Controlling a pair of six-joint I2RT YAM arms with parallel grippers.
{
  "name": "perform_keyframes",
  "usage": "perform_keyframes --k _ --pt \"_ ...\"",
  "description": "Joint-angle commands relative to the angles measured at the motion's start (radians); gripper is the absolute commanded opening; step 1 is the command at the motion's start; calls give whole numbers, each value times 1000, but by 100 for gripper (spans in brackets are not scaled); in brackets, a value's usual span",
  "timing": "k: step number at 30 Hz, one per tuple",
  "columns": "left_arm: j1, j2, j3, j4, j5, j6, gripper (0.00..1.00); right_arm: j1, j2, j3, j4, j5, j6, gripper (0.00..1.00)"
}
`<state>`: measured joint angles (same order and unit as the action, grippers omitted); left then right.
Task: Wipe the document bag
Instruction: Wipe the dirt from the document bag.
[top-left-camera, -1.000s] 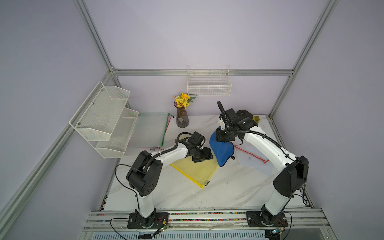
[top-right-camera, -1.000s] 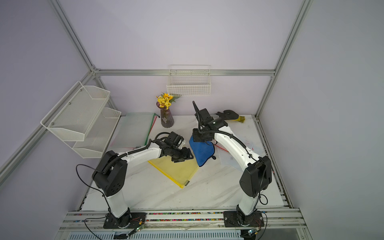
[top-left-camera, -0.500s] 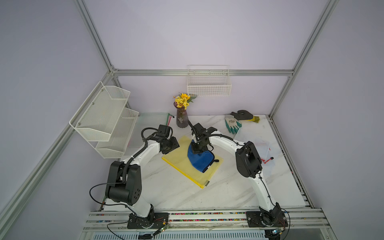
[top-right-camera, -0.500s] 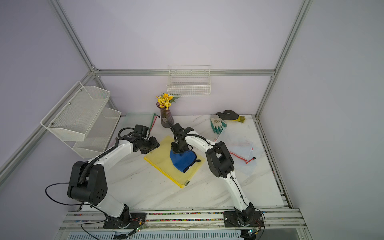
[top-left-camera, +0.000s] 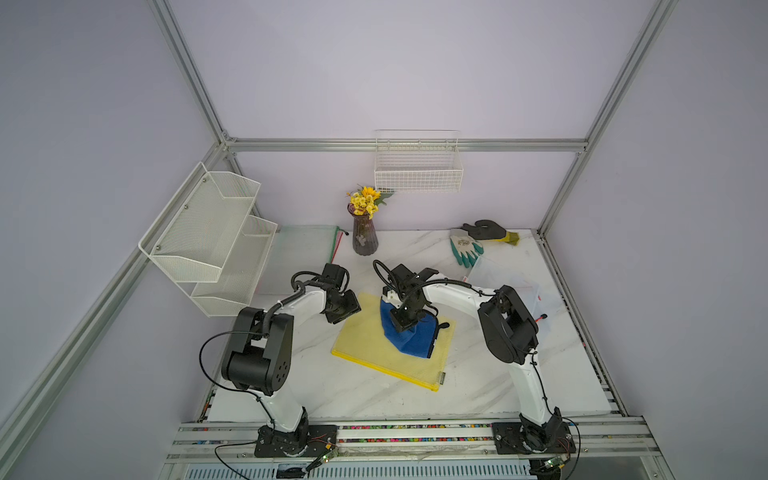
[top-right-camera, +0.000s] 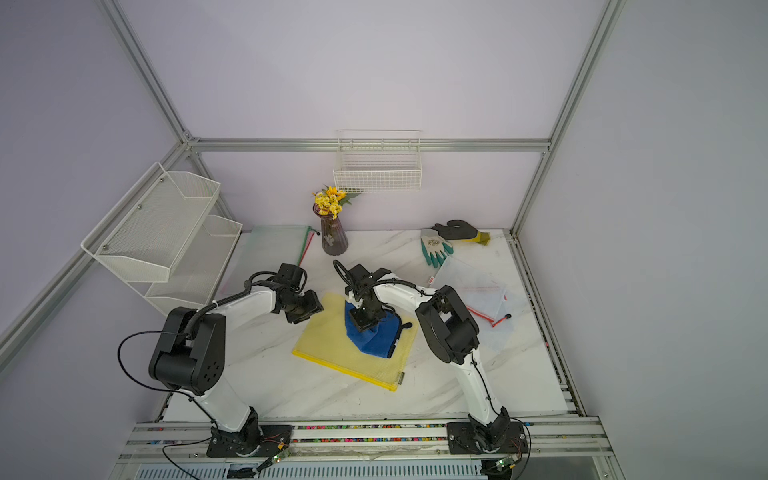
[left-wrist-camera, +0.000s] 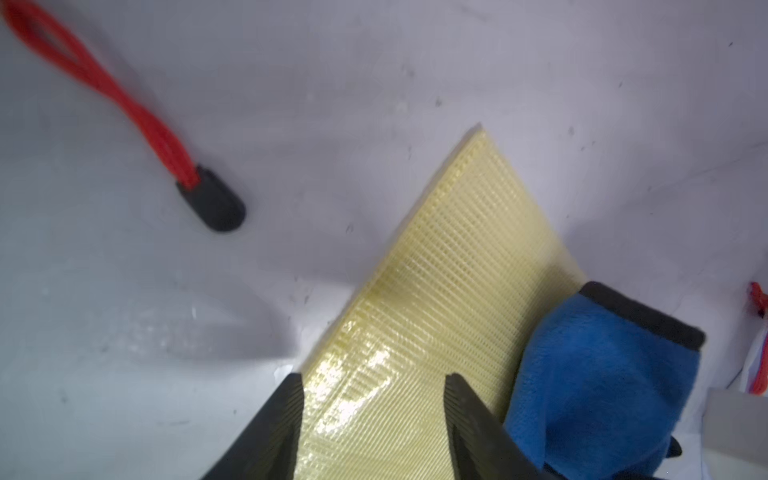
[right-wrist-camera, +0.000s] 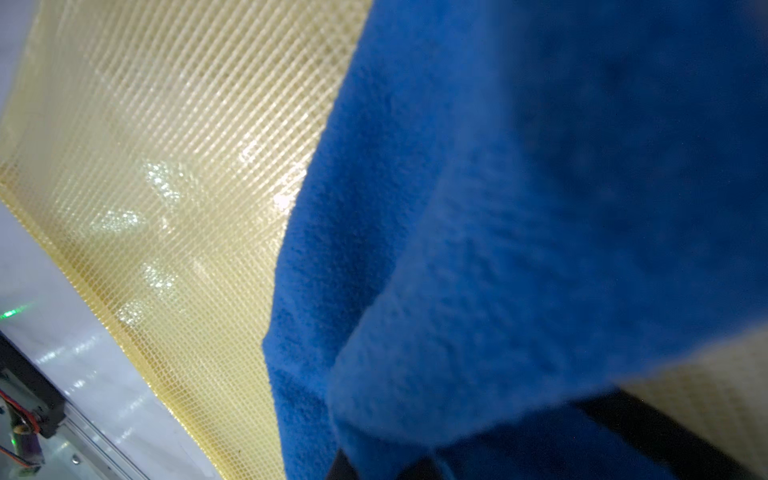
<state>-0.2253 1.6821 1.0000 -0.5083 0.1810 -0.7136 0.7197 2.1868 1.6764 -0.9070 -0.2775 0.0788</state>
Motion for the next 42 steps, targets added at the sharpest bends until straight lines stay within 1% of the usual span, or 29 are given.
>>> perform_keyframes --k 1,5,8,9,10,12,14,15,18,20,22,23,27,29,31,33,36,38,40,42 --pt "-36 -128 -81 57 85 -42 56 7 28 -105 -62 115 -111 0" --pt "-72 -228 -176 100 136 -50 56 7 19 -100 -46 126 -145 0" --pt "-82 -260 -221 90 143 -56 56 10 27 -76 -41 117 -163 0" --pt "-84 -260 -236 96 140 -57 55 9 29 -64 -44 113 -164 0" --pt "-86 -257 -253 103 147 -58 52 9 32 -49 -49 102 -163 0" --pt "-86 -209 -269 113 156 -54 45 9 29 -20 -57 65 -155 0" --pt "-86 -161 -281 99 128 -58 32 9 11 -6 -43 18 -124 0" --pt "-86 -150 -286 93 118 -59 29 9 -2 0 -39 -2 -110 0" --pt "-86 -132 -301 60 87 -64 16 9 -22 47 -13 -73 -31 0" --pt "-87 -141 -322 43 76 -70 10 12 -14 94 29 -106 49 0" --pt "-87 -157 -357 48 79 -76 2 23 26 159 75 -153 120 0" --pt "-88 -163 -367 50 83 -75 0 36 62 210 88 -167 146 0" --pt "-89 -159 -382 63 103 -69 0 81 261 415 97 -243 231 0" --pt "-88 -153 -385 62 96 -76 0 95 352 516 50 -212 248 0" --pt "-88 -165 -394 68 84 -84 0 84 393 547 -6 -147 257 0" --pt "-85 -172 -400 65 74 -91 0 55 340 445 -7 -34 267 0" --pt "-73 -167 -400 59 69 -97 0 -34 174 188 10 105 276 0" --pt "-64 -165 -406 61 65 -103 0 -77 32 18 1 231 273 0" --pt "-57 -160 -410 68 63 -111 0 -98 -72 -96 -37 331 251 0" --pt "-53 -161 -412 78 57 -122 0 -105 -147 -156 -109 389 220 0"
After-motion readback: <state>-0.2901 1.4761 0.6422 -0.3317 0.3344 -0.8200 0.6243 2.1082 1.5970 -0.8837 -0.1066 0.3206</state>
